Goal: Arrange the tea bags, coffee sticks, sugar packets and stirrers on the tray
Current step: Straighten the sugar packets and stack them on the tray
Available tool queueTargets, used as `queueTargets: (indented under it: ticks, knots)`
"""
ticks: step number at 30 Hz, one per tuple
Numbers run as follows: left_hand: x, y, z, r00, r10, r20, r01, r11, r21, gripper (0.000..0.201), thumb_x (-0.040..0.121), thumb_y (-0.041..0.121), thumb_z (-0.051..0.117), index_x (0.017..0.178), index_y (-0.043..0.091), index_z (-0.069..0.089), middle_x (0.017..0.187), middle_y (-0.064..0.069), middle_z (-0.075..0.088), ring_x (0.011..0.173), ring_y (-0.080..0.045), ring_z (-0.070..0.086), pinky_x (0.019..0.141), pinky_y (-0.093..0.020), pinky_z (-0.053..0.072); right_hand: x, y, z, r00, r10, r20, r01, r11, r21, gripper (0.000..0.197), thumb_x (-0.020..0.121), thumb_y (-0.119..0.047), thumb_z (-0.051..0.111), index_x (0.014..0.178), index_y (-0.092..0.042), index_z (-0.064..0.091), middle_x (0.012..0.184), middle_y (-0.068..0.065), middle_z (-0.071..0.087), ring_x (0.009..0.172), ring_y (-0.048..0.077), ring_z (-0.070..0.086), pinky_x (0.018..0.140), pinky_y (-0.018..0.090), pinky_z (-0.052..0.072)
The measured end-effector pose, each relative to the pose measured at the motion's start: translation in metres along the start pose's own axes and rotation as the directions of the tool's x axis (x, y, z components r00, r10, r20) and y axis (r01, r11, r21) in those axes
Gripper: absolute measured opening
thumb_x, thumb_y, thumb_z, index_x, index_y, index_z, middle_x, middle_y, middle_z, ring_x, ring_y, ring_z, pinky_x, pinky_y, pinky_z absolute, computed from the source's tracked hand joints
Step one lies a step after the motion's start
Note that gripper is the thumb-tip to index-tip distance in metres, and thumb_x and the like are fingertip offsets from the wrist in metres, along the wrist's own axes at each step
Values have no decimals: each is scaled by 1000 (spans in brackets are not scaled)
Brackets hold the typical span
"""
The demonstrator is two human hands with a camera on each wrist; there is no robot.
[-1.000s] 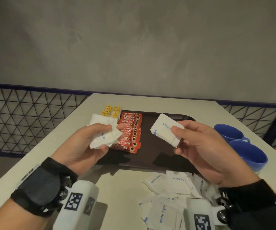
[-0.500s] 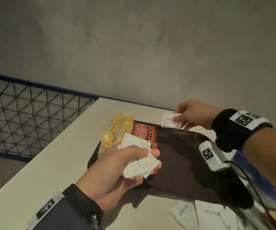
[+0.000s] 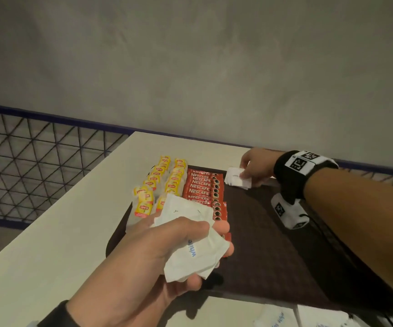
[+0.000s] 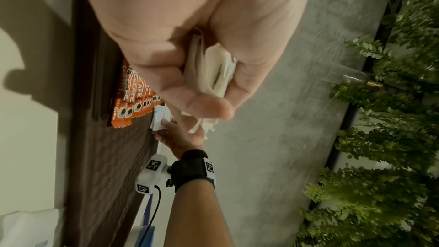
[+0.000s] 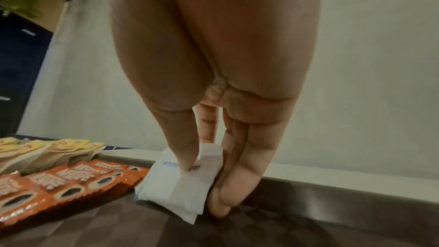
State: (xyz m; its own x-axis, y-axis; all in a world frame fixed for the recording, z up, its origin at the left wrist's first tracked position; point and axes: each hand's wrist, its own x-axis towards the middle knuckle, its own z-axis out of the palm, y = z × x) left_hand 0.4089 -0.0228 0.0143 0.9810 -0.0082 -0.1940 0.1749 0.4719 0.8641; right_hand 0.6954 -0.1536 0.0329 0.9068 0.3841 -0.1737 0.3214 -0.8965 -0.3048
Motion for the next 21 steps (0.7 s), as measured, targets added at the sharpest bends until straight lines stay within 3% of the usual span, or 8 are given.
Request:
queueTargets:
  ticks: [2, 3, 7, 10, 14, 16, 18, 21]
  knots:
    - [-2, 0, 1, 999, 26, -23, -26, 1000, 5, 38, 56, -3, 61, 94, 0, 65, 74, -18, 76, 47, -31, 70, 34, -30, 49, 2, -3, 1, 1000, -3, -22, 3, 1000, -21, 17, 95, -19, 70, 105, -7, 66, 90, 13, 75, 58, 19, 72, 51, 24, 56]
    - [-2, 0, 1, 999, 35, -33, -35, 999, 10, 43, 57, -3, 61, 99, -1, 64, 74, -18, 76, 46, -31, 69, 33, -30, 49, 2, -5, 1, 1000, -1, -20, 1, 1000, -20, 20, 94, -23, 72, 104, -6, 67, 90, 11, 75, 56, 17, 71, 46, 20, 51]
    - [-4, 3, 4, 997, 35, -64, -37, 999, -34, 34, 75, -16, 57, 106, -4, 62, 79, -23, 76, 47, -35, 69, 26, -26, 41, 0, -9, 1, 1000, 5, 19, -3, 997, -75, 38, 84, -28, 83, 109, -4, 68, 97, 10, 75, 56, 13, 71, 46, 18, 47]
    - [-5, 5, 8, 999, 17, -40, -16, 1000, 23, 62, 50, -32, 62, 107, -8, 64, 84, -30, 75, 48, -39, 69, 25, -26, 41, 1, -10, 5, 1000, 16, 4, -16, 995, -97, 41, 80, -19, 87, 111, -2, 67, 88, 7, 72, 60, 14, 69, 44, 19, 47]
    - [-2, 8, 14, 995, -4, -98, 8, 999, 45, 51, 70, -19, 67, 120, -13, 62, 96, -35, 72, 26, -27, 54, 22, -18, 33, 3, -12, 8, 999, 43, -31, -47, 989, -141, 25, 81, -16, 85, 86, -4, 64, 71, 5, 67, 58, 16, 64, 39, 19, 42]
    - [-1, 7, 14, 991, -13, -130, 17, 999, 36, 46, 77, -17, 68, 122, -14, 61, 86, -30, 71, 21, -23, 49, 22, -18, 32, 4, -13, 8, 998, 57, -38, -63, 983, -174, 27, 82, -18, 84, 79, -6, 60, 70, 6, 68, 58, 17, 65, 41, 21, 42]
    - [0, 6, 11, 987, -6, -162, 14, 999, 50, 51, 70, -24, 67, 119, -13, 62, 76, -27, 71, 24, -26, 53, 22, -20, 34, 4, -14, 8, 997, 75, -30, -80, 979, -186, 25, 84, -19, 83, 86, -5, 61, 78, 9, 74, 65, 20, 71, 48, 26, 50]
    - [-1, 5, 7, 980, -1, -198, 10, 999, 43, 34, 84, -19, 55, 116, -10, 65, 70, -23, 72, 35, -31, 60, 23, -23, 38, 4, -15, 10, 995, 96, -4, -95, 983, -160, 25, 88, -22, 79, 96, -4, 63, 84, 13, 78, 71, 23, 76, 60, 27, 57]
